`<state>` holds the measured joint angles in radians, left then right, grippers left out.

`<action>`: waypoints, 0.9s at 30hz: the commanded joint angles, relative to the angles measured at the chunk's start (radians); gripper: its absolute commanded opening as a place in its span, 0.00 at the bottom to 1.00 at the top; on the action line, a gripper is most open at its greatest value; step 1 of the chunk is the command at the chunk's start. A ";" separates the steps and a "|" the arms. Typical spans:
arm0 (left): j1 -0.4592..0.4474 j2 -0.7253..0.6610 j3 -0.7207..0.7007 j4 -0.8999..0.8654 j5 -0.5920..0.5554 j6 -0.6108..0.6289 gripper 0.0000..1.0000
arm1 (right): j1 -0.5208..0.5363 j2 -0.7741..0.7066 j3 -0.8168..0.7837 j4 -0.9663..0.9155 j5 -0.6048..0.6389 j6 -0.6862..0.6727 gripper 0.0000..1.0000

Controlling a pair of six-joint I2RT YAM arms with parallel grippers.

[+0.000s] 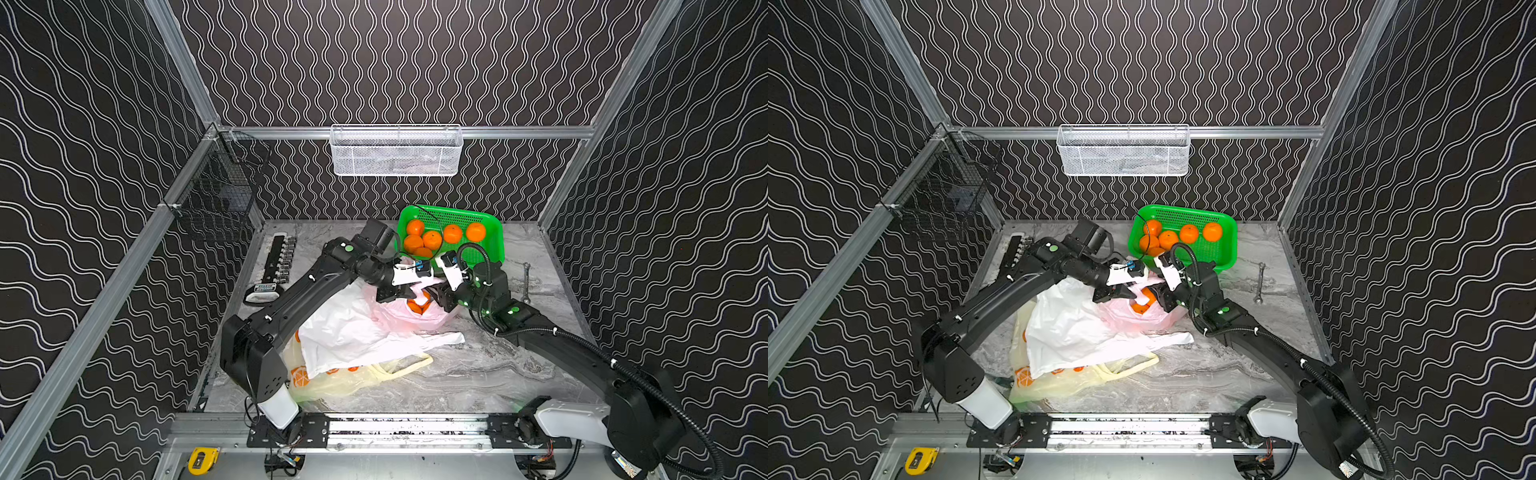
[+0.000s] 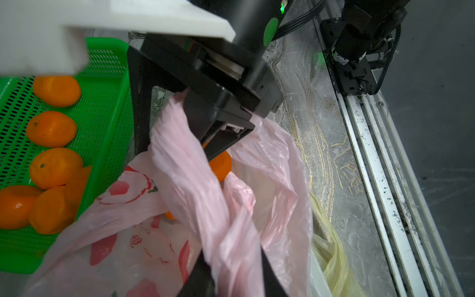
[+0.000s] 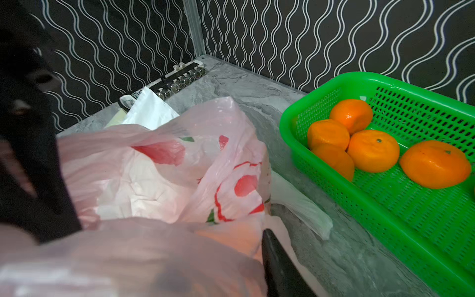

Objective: Place the oranges into plastic bags & tie knots
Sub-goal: Tie the plastic bag at the center of the board.

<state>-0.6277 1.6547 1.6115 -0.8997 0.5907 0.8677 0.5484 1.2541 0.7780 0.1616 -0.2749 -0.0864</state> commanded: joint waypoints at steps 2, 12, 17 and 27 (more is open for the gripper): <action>0.001 -0.004 -0.016 0.008 -0.006 -0.009 0.31 | 0.001 -0.019 -0.021 0.078 -0.079 0.023 0.37; 0.001 -0.011 -0.062 0.045 -0.086 -0.010 0.34 | 0.002 -0.056 -0.048 0.083 -0.123 0.040 0.34; 0.002 0.013 -0.036 0.050 -0.130 -0.013 0.32 | 0.001 -0.067 -0.051 0.066 -0.142 0.037 0.34; -0.006 0.007 -0.053 0.073 -0.197 0.005 0.00 | -0.001 -0.112 -0.057 0.001 -0.132 0.049 0.43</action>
<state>-0.6304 1.6764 1.5703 -0.8490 0.4232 0.8658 0.5488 1.1603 0.7261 0.1761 -0.4156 -0.0605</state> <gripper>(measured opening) 0.046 0.412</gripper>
